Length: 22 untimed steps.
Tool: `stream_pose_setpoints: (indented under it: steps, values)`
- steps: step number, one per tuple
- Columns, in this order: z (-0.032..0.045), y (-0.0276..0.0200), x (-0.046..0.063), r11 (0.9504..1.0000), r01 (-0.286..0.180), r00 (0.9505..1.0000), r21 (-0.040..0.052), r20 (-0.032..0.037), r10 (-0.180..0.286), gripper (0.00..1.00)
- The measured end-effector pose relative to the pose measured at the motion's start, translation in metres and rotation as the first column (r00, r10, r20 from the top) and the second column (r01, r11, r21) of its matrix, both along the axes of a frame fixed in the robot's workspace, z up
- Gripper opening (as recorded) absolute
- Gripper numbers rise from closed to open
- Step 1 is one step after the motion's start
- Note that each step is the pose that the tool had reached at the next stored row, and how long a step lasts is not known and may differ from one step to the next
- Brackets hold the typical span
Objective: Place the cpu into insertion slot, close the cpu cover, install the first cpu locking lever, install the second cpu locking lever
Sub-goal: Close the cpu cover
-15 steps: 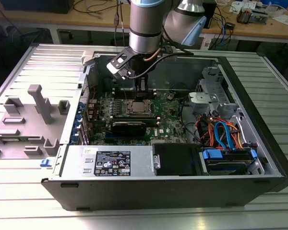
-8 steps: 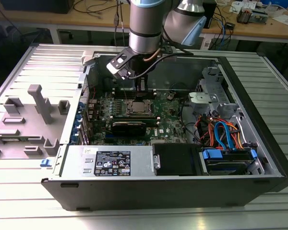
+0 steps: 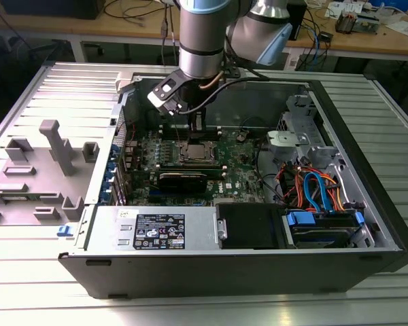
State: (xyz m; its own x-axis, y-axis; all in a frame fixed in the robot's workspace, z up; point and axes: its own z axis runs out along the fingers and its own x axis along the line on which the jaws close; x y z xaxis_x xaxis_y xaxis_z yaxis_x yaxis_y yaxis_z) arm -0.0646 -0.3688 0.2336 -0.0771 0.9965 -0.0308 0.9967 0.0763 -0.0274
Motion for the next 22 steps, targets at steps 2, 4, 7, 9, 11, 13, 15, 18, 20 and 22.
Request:
stream_pose_setpoints:
  steps: [2, 4, 7, 9, 11, 13, 15, 18, 20, 22]
  values:
    - [-0.0024, -0.0001, -0.003, 1.0000, -0.008, 1.0000, -0.0001, 0.0000, 0.008, 0.11]
    - [-0.0077, -0.0001, -0.007, 0.9998, -0.022, 0.9998, -0.0001, 0.0000, 0.022, 0.11]
    - [-0.0157, -0.0002, -0.013, 0.9991, -0.042, 0.9991, -0.0001, -0.0001, 0.042, 0.11]
    - [-0.0182, -0.0002, -0.015, 0.9989, -0.047, 0.9989, 0.0000, 0.0000, 0.047, 0.11]
    - [-0.0216, -0.0002, -0.017, 0.9986, -0.053, 0.9986, -0.0001, 0.0000, 0.053, 0.11]
    - [-0.0237, -0.0002, -0.017, 0.9984, -0.057, 0.9984, -0.0001, 0.0000, 0.057, 0.11]
    - [-0.0253, -0.0002, -0.018, 0.9982, -0.060, 0.9982, -0.0001, -0.0001, 0.060, 0.11]
    - [-0.0259, -0.0002, -0.018, 0.9980, -0.063, 0.9980, -0.0003, -0.0001, 0.063, 0.11]
    - [-0.0257, -0.0001, -0.018, 0.9980, -0.063, 0.9980, -0.0011, -0.0002, 0.063, 0.11]
    - [-0.0235, 0.0000, -0.018, 0.9980, -0.063, 0.9980, -0.0037, -0.0002, 0.063, 0.11]
